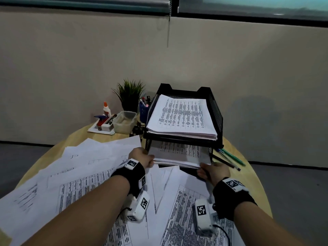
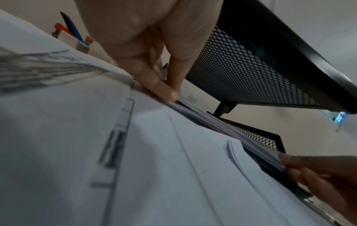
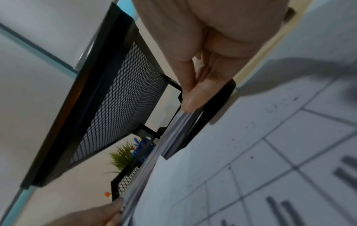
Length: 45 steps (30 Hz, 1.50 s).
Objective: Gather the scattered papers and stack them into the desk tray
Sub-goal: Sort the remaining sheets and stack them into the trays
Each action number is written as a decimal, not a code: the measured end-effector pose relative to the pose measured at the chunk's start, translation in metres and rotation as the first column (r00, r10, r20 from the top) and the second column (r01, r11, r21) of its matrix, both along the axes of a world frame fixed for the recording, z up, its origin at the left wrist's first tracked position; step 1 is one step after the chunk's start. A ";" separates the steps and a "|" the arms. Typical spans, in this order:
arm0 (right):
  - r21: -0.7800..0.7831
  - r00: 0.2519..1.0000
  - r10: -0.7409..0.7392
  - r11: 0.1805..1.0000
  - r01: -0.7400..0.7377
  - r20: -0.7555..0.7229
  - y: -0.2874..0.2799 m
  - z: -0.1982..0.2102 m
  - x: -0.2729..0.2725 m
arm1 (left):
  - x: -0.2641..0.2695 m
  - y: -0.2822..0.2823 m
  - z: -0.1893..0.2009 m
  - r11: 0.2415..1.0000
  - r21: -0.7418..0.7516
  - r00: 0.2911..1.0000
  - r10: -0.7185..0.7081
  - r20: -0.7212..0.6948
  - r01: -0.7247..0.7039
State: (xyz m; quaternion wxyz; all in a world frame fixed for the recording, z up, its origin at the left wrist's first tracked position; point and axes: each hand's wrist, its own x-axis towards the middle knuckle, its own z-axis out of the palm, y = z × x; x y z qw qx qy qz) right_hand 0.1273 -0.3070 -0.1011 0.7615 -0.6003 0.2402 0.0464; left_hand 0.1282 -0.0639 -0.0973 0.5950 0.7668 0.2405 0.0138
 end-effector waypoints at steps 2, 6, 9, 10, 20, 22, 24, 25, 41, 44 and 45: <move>-0.051 0.999 0.039 0.998 -0.041 -0.035 -0.001 0.001 -0.002 | -0.003 0.001 0.000 0.986 0.169 1.000 -0.006 -0.018 0.009; -0.193 0.995 0.082 0.977 -0.091 -0.052 -0.004 0.013 -0.021 | -0.021 0.003 0.005 0.968 0.250 0.999 -0.009 -0.041 0.019; -0.201 0.995 0.094 0.975 -0.095 -0.016 -0.006 0.025 -0.049 | -0.043 0.006 0.010 0.938 0.330 0.994 -0.081 -0.078 0.102; -0.224 0.993 0.115 0.968 -0.117 -0.023 -0.006 0.029 -0.061 | -0.055 0.006 0.011 0.924 0.354 0.989 -0.121 -0.089 0.145; -0.742 0.829 0.506 0.454 -0.492 -0.239 0.003 0.016 -0.171 | -0.191 -0.005 0.007 0.658 0.598 0.889 -0.325 -0.324 0.458; -0.722 0.778 0.566 0.415 -0.553 -0.271 0.005 0.017 -0.185 | -0.213 -0.010 0.005 0.642 0.609 0.884 -0.309 -0.351 0.466; -0.705 0.742 0.608 0.393 -0.590 -0.282 0.004 0.020 -0.201 | -0.233 -0.017 0.001 0.609 0.617 0.866 -0.314 -0.390 0.499; -0.705 0.744 0.603 0.393 -0.591 -0.288 0.002 0.023 -0.209 | -0.241 -0.021 -0.001 0.585 0.620 0.851 -0.318 -0.417 0.523; -0.557 0.951 0.102 0.790 -0.256 -0.292 -0.061 0.005 -0.255 | -0.282 -0.022 -0.021 0.537 0.651 0.840 -0.262 -0.475 0.536; -0.495 0.967 0.034 0.854 -0.158 -0.251 -0.066 0.002 -0.249 | -0.281 -0.017 -0.022 0.518 0.704 0.873 -0.247 -0.420 0.485; -0.468 0.970 0.024 0.873 -0.139 -0.243 -0.067 0.000 -0.248 | -0.281 -0.017 -0.022 0.504 0.722 0.880 -0.241 -0.409 0.474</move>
